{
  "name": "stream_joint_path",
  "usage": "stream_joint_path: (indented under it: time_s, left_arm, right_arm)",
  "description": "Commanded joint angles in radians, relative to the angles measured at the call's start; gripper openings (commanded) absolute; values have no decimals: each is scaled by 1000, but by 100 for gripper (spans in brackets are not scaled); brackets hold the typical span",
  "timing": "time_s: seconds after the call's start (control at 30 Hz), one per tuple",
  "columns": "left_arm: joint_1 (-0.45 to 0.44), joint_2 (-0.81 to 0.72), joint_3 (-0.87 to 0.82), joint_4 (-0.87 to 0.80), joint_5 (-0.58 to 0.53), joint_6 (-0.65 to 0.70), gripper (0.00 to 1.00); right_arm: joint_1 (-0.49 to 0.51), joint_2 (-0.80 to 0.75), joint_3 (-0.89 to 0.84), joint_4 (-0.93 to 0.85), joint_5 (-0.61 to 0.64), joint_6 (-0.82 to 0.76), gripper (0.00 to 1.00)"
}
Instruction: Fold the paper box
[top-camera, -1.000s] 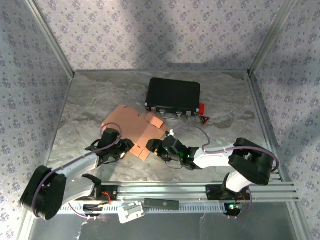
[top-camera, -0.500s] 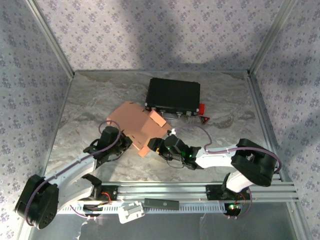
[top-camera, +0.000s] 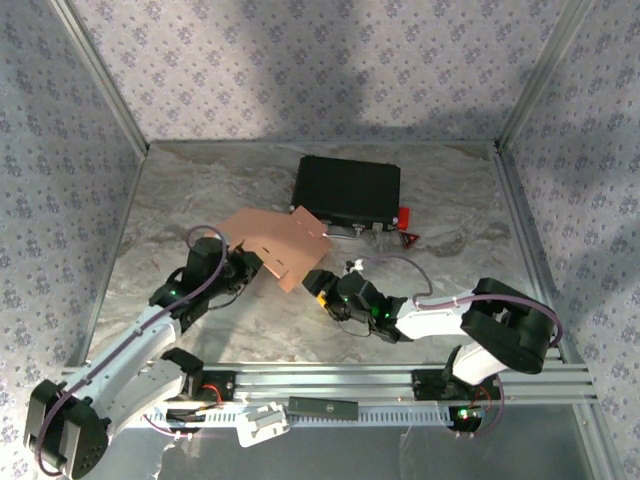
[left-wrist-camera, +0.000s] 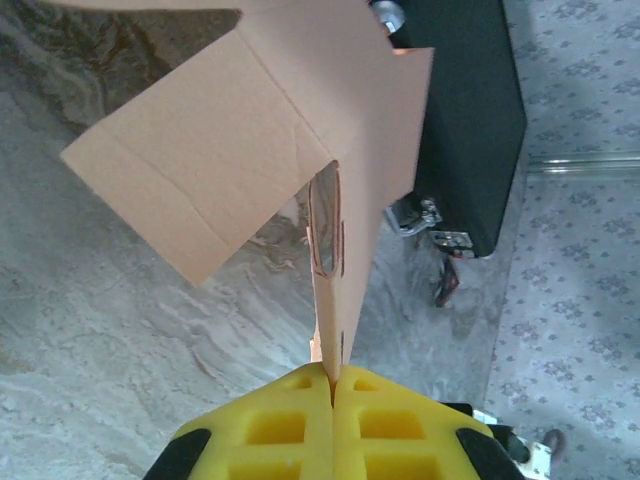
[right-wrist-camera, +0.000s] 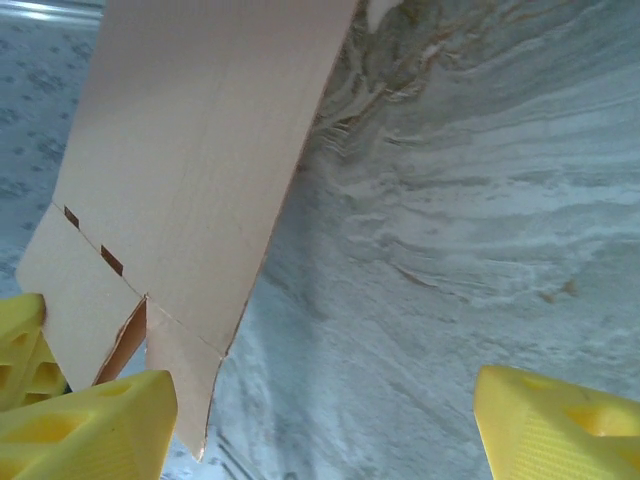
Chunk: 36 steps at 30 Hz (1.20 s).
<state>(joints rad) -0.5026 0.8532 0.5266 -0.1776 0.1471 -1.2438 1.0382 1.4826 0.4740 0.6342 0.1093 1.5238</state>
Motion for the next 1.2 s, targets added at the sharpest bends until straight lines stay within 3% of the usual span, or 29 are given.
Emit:
stream_joint_path:
  time_s: [0.0, 0.2, 0.43, 0.73, 0.83, 0.97, 1.17]
  left_arm:
    - [9, -16, 48, -58, 38, -24, 0]
    - [14, -37, 56, -68, 51, -35, 0]
    - [19, -49, 62, -78, 59, -37, 0]
    - [26, -44, 61, -65, 65, -40, 0]
    - [25, -44, 62, -69, 67, -39, 0]
    - [26, -55, 68, -86, 68, -35, 0]
    - [26, -58, 49, -77, 75, -41, 0]
  right_arm:
    - [-25, -22, 22, 65, 33, 40, 80]
    - [-93, 20, 86, 92, -30, 73, 76]
    - [-116, 138, 90, 247, -83, 183, 70]
    - [-34, 151, 28, 265, 33, 195, 73]
    - [-51, 207, 33, 369, 39, 199, 71]
    - [-101, 246, 39, 446, 40, 210, 63]
    - [-116, 274, 82, 465, 30, 216, 40]
